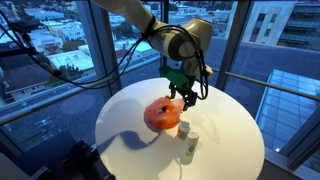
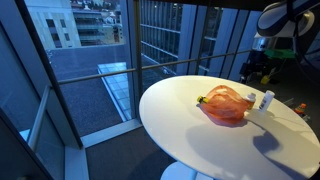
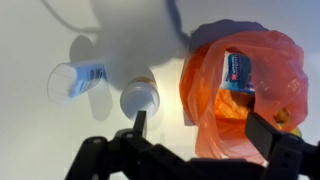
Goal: Remove the orange and white bottle from the plastic bag and place it on the table
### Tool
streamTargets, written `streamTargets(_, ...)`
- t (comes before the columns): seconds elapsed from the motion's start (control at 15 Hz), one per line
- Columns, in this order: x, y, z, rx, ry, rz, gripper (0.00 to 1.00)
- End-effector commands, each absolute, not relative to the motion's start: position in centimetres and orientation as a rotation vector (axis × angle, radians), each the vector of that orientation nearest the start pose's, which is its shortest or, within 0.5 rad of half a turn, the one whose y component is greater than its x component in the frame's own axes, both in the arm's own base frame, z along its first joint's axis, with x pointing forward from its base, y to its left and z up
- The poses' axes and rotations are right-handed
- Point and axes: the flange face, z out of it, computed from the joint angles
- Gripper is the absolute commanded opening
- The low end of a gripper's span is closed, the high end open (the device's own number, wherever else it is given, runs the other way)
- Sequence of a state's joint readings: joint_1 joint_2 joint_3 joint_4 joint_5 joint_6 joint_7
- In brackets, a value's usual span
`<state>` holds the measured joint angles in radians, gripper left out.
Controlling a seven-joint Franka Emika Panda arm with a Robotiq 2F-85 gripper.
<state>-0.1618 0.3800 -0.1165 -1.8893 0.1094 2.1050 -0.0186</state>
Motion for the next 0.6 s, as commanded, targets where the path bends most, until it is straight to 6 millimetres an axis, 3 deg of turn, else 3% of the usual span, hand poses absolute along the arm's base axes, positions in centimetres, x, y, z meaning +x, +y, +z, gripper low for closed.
streamTargets(0.0,58.1,-13.8,32.9,-3.078,0.389,0.224,1.0)
streamTargets(0.53,55.3,-9.7,40.3,-3.169,0.373,0.294,1.0)
